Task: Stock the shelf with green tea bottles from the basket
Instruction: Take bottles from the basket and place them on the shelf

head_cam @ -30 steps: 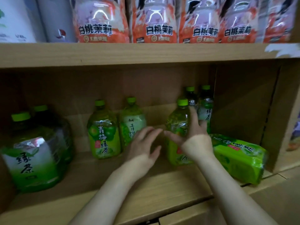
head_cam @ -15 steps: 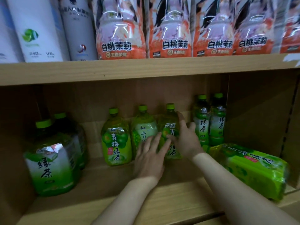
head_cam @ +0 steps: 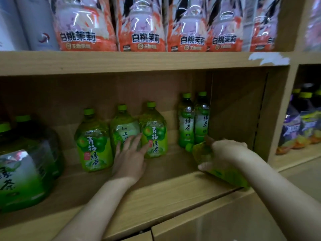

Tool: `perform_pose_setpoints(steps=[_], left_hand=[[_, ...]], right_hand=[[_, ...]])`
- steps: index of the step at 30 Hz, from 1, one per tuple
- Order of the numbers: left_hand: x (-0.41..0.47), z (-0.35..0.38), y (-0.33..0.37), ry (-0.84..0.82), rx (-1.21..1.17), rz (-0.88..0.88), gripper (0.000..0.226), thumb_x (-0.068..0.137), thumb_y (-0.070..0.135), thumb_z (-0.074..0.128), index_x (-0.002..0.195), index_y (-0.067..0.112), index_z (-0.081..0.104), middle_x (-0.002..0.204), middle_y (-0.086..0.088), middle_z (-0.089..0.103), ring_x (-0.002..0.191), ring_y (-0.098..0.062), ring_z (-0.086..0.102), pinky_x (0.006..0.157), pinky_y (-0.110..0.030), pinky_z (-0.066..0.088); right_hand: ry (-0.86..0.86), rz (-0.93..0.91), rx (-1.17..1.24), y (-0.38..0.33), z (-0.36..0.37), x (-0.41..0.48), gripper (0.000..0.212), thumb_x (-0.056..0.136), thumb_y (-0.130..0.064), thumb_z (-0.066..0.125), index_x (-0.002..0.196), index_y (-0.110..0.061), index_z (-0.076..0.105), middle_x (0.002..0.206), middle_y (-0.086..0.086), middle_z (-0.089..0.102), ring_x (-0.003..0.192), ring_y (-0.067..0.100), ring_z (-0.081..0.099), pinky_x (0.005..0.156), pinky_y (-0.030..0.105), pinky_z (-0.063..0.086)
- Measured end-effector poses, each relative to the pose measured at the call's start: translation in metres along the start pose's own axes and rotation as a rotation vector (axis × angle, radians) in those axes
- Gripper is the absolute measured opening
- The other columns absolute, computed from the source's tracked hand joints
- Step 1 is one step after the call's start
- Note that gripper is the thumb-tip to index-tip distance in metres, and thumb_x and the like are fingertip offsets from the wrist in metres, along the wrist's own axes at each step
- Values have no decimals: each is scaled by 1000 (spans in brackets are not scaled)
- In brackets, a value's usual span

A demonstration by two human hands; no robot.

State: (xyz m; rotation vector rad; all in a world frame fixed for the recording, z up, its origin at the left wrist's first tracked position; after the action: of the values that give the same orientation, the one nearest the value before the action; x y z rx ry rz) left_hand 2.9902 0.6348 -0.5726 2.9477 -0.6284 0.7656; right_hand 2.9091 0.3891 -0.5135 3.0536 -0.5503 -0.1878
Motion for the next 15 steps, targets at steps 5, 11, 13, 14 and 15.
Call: perform_pose_setpoints(steps=[5,11,13,14,15], left_hand=[[-5,-21,15,-155,-358,-38,55,89,23,55,141,31,40,154,4,27,139,-20,27,113,-29,24],[-24,-40,62,-288,-968,7,81,78,41,73,141,37,22,129,21,50,118,7,49,99,-14,38],[-32,-43,75,-257,-1328,-51,74,72,26,80,125,43,31,114,27,58,103,16,55,83,-3,41],[-36,-42,79,-246,-1468,-81,72,68,25,82,123,39,38,111,22,63,102,11,59,80,-6,44],[-41,-41,81,-249,-1568,-116,76,62,26,84,124,36,41,112,15,66,105,3,62,81,-12,48]], right_hand=[[148,-72,26,8,12,-5,88,62,-72,68,134,-29,44,124,6,56,119,32,49,102,55,34],[221,-492,753,3,11,-23,101,54,-57,82,141,-32,38,136,-7,54,121,12,54,101,39,46],[128,-640,1237,-1,14,-24,98,53,-44,87,140,-30,43,134,-2,59,118,12,59,99,31,49],[55,-689,1407,-5,19,-24,97,52,-44,89,138,-30,46,130,0,62,117,16,60,99,32,49],[-24,-719,1533,-9,27,-23,98,48,-45,91,135,-27,49,124,2,66,114,19,63,95,33,51]])
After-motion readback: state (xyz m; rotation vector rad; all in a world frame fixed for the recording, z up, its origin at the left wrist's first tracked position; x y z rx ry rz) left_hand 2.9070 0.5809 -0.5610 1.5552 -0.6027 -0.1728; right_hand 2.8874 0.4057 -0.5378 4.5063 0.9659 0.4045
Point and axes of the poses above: each hand's wrist, its own x-axis towards the middle knuckle, its own z-axis out of the palm, y = z × x, the point moved 1 cm from there along x, towards the middle knuckle
